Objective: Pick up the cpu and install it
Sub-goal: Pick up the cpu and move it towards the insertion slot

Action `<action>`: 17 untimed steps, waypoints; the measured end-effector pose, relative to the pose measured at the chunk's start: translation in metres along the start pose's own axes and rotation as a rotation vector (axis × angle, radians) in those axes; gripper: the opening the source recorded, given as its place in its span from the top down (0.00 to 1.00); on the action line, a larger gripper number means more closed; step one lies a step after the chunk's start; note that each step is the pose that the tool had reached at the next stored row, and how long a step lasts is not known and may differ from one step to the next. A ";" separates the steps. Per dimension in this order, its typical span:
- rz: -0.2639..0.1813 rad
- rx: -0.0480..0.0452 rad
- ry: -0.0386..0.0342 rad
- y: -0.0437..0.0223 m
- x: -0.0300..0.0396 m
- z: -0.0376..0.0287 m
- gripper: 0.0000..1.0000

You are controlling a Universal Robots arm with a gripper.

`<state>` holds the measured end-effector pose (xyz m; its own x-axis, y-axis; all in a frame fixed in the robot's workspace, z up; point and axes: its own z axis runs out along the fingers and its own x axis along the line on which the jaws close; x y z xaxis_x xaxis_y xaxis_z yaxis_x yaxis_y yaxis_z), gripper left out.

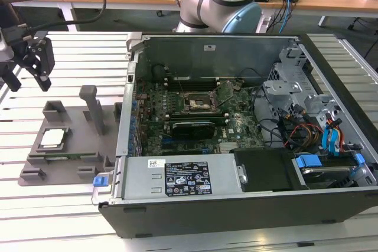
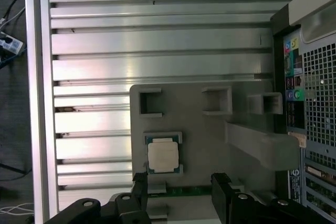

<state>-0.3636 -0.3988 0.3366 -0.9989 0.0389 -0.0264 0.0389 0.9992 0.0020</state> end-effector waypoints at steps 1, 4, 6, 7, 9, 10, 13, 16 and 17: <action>0.000 0.0000 -0.0001 0.0000 0.0000 0.0006 0.40; 0.000 0.0000 -0.0001 0.0000 0.0001 0.0027 0.40; 0.000 0.0000 0.0000 0.0000 0.0001 0.0044 0.40; 0.000 0.0000 -0.0001 0.0000 0.0001 0.0052 0.40; 0.000 0.0000 -0.0001 0.0000 0.0002 0.0061 0.40; 0.000 0.0001 0.0000 0.0000 0.0002 0.0068 0.40; 0.000 0.0000 0.0000 0.0000 0.0002 0.0095 0.40; 0.000 0.0000 0.0000 0.0000 0.0003 0.0111 0.40; 0.000 0.0001 0.0000 0.0000 0.0003 0.0116 0.40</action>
<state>-0.3636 -0.3988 0.3250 -0.9989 0.0389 -0.0264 0.0388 0.9992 0.0019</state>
